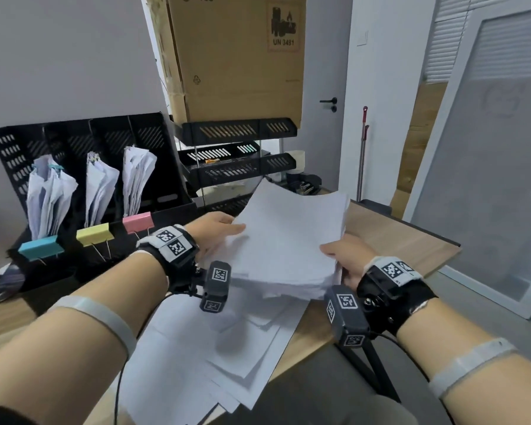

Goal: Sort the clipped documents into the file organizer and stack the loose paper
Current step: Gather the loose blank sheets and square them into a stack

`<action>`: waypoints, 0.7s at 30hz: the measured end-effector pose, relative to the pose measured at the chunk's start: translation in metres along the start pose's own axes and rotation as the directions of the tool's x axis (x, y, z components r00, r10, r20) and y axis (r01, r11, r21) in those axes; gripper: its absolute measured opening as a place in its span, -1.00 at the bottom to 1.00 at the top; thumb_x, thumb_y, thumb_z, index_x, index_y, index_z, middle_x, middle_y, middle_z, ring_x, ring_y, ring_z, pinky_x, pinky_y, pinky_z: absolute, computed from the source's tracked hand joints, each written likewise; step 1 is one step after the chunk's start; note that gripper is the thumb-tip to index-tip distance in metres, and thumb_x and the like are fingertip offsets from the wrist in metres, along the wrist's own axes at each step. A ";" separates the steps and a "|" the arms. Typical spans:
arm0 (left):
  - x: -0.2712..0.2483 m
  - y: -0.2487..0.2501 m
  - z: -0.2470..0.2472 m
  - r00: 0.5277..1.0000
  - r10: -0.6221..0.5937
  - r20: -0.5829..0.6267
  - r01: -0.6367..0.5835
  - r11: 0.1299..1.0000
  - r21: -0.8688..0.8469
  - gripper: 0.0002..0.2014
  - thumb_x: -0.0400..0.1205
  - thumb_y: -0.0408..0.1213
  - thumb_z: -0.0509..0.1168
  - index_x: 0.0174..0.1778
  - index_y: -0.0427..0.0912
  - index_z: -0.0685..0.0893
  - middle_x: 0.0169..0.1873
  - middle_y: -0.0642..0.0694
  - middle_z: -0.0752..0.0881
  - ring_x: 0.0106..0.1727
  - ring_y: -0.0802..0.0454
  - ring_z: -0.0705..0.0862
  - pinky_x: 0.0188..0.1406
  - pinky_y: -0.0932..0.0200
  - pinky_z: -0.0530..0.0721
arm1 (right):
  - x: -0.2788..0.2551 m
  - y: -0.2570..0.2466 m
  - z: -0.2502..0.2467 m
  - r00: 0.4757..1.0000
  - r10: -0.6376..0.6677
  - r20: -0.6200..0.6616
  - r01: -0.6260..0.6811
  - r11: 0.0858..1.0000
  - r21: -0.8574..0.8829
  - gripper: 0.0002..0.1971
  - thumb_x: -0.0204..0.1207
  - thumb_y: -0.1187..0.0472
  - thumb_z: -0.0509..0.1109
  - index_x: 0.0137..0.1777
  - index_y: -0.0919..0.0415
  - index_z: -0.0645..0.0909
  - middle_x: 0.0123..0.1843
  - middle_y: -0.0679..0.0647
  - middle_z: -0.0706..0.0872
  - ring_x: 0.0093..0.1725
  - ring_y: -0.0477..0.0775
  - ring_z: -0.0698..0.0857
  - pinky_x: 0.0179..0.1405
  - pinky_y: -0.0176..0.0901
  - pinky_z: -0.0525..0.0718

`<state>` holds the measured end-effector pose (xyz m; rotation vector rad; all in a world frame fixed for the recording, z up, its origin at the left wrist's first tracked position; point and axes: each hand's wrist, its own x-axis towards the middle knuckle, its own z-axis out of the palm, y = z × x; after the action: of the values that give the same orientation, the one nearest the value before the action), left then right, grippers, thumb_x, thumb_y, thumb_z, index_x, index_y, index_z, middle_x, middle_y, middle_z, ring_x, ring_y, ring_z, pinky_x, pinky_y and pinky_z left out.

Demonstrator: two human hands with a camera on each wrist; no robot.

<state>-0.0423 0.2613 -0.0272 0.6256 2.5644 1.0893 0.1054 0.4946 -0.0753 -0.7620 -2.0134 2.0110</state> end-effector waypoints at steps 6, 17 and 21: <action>-0.055 -0.020 -0.018 0.979 -0.201 0.025 0.186 0.943 0.277 -0.69 0.69 -0.03 0.36 0.24 -0.12 0.78 0.19 -0.08 0.80 0.27 -0.06 0.74 0.14 0.03 0.68 | -0.032 0.018 0.024 0.993 0.089 0.075 -0.096 0.990 0.101 -0.66 0.53 0.49 0.28 0.29 0.62 0.55 0.05 0.46 0.68 -0.20 0.30 0.74 -0.19 0.17 0.79; -0.065 -0.061 -0.012 0.945 -0.225 -0.238 0.308 0.857 0.413 -0.28 0.58 0.01 0.48 0.59 -0.18 0.39 0.24 -0.23 0.72 0.22 -0.21 0.73 0.16 0.01 0.70 | -0.030 0.056 0.042 0.997 0.072 0.038 -0.075 0.995 0.069 -0.40 0.05 0.23 0.40 0.21 0.21 0.58 0.16 0.32 0.75 0.12 0.41 0.75 0.18 0.46 0.69; -0.062 -0.069 -0.013 0.899 -0.213 -0.382 0.306 0.931 0.201 -0.54 0.58 -0.21 0.46 0.35 -0.12 0.47 0.01 -0.17 0.75 -0.10 -0.12 0.75 -0.12 0.03 0.72 | -0.042 0.049 0.041 1.000 0.024 0.003 -0.024 0.995 0.094 -0.51 0.19 0.33 0.30 0.20 0.26 0.61 0.12 0.26 0.80 0.12 0.39 0.76 0.21 0.45 0.68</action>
<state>-0.0127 0.1800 -0.0631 0.1266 3.0213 0.8480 0.1318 0.4362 -0.1164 -0.7685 -1.9039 2.1032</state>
